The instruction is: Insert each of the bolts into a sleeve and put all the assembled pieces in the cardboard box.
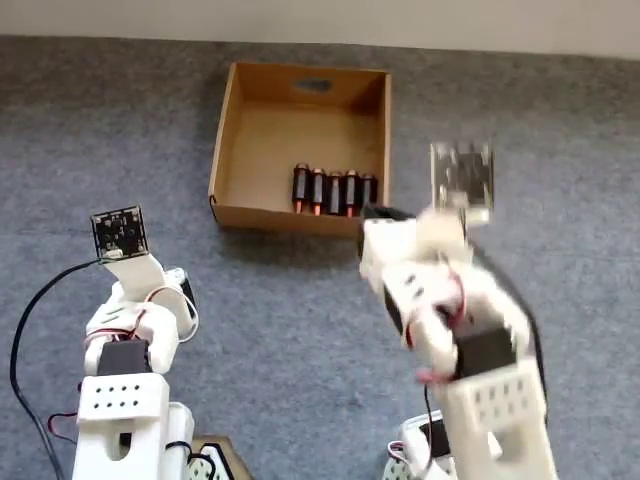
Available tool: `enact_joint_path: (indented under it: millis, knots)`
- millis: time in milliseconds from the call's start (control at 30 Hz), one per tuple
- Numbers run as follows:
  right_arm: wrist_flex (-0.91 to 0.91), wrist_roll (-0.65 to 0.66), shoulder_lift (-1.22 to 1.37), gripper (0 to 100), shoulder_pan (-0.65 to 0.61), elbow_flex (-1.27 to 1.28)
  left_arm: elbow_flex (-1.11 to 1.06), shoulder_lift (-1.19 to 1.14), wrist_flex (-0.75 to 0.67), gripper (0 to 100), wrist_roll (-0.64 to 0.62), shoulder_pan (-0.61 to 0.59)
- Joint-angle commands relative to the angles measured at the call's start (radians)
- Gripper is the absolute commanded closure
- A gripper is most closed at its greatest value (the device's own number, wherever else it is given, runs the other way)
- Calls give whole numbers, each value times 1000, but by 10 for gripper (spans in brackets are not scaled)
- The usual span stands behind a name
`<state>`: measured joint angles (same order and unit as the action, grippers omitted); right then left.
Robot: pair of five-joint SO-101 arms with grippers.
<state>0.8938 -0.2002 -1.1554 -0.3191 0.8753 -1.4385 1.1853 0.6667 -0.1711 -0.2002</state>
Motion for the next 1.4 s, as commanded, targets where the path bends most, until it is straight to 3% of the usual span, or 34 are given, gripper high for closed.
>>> enact_joint_path:
  millis: [0, 167, 600, 1367]
  knots:
    - [-61, 11, -232, 992, 15, 180, 2, 8, -18, 992, 9, 7]
    - [-61, 95, -303, 992, 15, 325, 2, 8, -18, 992, 9, 7]
    - [-62, 95, -305, 992, 15, 654, 2, 8, -18, 991, 9, 8]
    - [-93, 103, -305, 992, 16, 900, 2, 8, -18, 992, 9, 8]
